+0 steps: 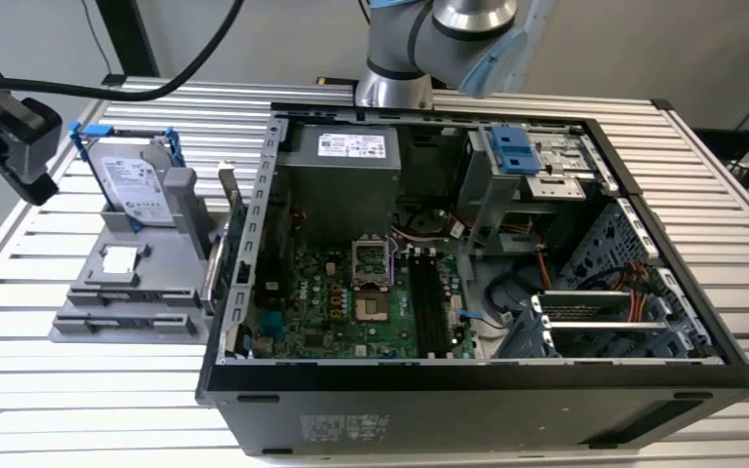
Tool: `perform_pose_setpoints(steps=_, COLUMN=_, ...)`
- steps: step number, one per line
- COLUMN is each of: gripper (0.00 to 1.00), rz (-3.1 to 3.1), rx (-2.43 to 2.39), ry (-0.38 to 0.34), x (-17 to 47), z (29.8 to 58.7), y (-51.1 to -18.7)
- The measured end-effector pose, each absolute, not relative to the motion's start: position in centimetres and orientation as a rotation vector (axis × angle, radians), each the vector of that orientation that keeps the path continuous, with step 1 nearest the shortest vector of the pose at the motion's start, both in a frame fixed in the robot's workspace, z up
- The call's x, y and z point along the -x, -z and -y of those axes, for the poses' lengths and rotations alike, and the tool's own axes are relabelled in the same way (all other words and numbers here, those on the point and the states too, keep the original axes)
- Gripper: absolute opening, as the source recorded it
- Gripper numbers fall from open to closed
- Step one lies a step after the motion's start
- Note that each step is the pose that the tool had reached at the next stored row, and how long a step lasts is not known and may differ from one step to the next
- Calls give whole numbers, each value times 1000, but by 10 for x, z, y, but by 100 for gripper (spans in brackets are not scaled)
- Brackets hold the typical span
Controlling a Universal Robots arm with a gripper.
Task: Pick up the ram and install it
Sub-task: 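Pick up the ram and move it above insertion slot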
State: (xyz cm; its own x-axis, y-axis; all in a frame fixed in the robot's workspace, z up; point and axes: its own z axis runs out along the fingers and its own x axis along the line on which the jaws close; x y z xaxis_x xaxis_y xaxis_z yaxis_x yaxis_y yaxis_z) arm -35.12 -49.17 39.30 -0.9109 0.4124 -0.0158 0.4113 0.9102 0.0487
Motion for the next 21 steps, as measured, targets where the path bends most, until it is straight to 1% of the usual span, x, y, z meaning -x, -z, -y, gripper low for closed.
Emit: perform_pose_setpoints(steps=21, gripper=0, rz=-2904, rx=-1111, ry=-62, x=351, z=492, y=-393)
